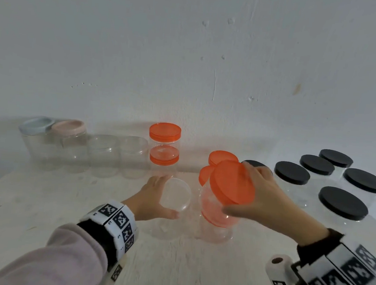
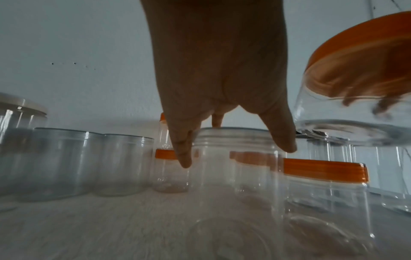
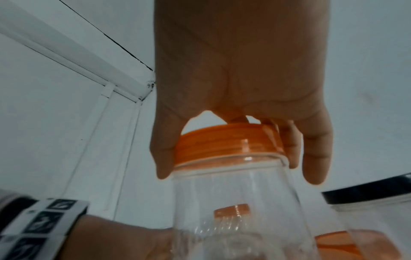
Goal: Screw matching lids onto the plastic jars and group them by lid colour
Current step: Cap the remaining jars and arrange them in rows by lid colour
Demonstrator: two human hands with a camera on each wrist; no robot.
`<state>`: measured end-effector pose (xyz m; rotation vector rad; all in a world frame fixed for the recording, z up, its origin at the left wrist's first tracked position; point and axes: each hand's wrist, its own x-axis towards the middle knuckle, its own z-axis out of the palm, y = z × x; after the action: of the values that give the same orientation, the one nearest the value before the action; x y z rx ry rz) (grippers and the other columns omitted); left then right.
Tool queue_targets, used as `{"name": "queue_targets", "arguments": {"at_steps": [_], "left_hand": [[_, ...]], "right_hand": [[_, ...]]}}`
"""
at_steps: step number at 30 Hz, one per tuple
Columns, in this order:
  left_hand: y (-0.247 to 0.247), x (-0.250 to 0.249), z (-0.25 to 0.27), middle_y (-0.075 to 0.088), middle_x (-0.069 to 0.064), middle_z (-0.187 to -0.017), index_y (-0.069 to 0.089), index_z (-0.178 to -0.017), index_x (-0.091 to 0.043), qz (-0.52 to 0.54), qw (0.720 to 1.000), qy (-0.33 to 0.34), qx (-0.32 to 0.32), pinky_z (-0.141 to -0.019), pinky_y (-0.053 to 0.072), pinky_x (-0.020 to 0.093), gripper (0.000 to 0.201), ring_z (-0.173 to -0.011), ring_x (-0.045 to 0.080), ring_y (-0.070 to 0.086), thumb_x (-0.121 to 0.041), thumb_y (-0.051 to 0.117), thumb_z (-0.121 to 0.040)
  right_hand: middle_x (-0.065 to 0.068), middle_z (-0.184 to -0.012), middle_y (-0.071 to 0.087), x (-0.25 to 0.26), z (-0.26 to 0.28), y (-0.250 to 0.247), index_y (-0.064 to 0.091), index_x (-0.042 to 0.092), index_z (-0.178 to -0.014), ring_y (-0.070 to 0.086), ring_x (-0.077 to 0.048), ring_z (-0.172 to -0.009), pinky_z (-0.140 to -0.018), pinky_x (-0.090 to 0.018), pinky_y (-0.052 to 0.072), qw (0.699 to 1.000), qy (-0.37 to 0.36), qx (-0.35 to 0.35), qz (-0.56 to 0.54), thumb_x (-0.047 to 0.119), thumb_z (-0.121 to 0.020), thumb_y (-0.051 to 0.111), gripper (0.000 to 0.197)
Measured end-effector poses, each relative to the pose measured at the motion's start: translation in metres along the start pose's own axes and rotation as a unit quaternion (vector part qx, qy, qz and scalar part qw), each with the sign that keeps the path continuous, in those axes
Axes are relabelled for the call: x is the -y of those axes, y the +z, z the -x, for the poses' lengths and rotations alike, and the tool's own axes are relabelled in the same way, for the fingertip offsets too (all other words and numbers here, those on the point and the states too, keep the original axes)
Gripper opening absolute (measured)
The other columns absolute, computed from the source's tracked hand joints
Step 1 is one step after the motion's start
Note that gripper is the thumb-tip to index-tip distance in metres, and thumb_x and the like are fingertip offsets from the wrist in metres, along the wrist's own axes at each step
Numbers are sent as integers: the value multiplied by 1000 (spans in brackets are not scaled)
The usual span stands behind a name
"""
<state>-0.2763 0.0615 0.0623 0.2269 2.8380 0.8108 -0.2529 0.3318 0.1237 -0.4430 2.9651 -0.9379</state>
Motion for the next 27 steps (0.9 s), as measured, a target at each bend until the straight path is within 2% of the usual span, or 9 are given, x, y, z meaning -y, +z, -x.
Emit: {"name": "queue_targets", "arguments": {"at_steps": [5, 11, 12, 14, 16, 20, 22, 24, 27], "left_hand": [[2, 11, -2, 30, -1, -138, 16, -145, -33, 28, 997, -9, -69, -105, 36, 35, 105, -126, 18, 36, -49, 81, -64], [-51, 35, 4, 39, -17, -112, 33, -138, -29, 85, 975, -2, -206, -81, 36, 16, 108, -100, 3, 44, -55, 87, -49], [-64, 38, 5, 40, -18, -112, 35, -135, -31, 100, 969, -6, -228, -80, 38, 16, 110, -100, 2, 47, -61, 87, -43], [-90, 45, 4, 43, -9, -125, 35, -135, -31, 114, 957, -25, -267, -93, 44, 26, 114, -111, 9, 50, -66, 82, -37], [-117, 53, 0, 40, 5, -138, 33, -140, -26, 97, 944, -40, -312, -101, 42, 40, 116, -122, 22, 47, -60, 87, -44], [-163, 66, -18, 34, 10, -143, 29, -144, -22, 82, 913, -57, -395, -103, 41, 45, 104, -125, 28, 44, -49, 84, -61], [-175, 72, -31, 31, 11, -144, 27, -145, -21, 88, 904, -66, -413, -106, 38, 42, 103, -128, 28, 42, -48, 84, -63], [-178, 76, -46, 29, 11, -145, 26, -145, -20, 91, 901, -75, -417, -104, 34, 34, 102, -130, 27, 38, -46, 84, -66], [-174, 79, -70, 28, 12, -145, 25, -146, -18, 95, 903, -89, -410, -101, 30, 30, 102, -132, 27, 34, -43, 84, -67]], "right_hand": [[7, -120, 22, -12, -22, 15, 18, 25, -147, 26, -16, -113, -89, -30, 34, 998, 40, -37, 12, 56, -60, 77, 109], [7, -126, 23, -21, -32, 30, 15, 27, -148, 22, -13, -109, -88, -31, 32, 997, 56, -59, -8, 57, -62, 78, 110], [5, -130, 24, -21, -33, 31, 15, 27, -148, 22, -13, -109, -88, -31, 32, 996, 56, -62, -11, 57, -62, 78, 110], [3, -136, 25, -22, -34, 35, 13, 27, -149, 28, -15, -114, -89, -32, 35, 996, 56, -67, -24, 58, -62, 78, 114], [3, -138, 26, -25, -32, 41, 10, 26, -151, 34, -18, -120, -90, -32, 37, 993, 66, -80, -48, 58, -61, 79, 118], [11, -127, 32, -39, -22, 55, 16, 27, -148, 39, -11, -110, -87, -31, 37, 983, 63, -123, -119, 45, -58, 85, 115], [13, -124, 38, -44, -18, 60, 22, 32, -140, 45, -12, -109, -86, -34, 44, 975, 67, -141, -160, 49, -51, 85, 110], [18, -117, 41, -45, -17, 63, 26, 35, -128, 48, -7, -102, -80, -29, 44, 967, 91, -150, -184, 55, -44, 81, 103], [17, -112, 43, -52, -18, 68, 32, 26, -130, 49, -2, -94, -77, -30, 43, 965, 138, -115, -190, 37, -50, 91, 100]]}}
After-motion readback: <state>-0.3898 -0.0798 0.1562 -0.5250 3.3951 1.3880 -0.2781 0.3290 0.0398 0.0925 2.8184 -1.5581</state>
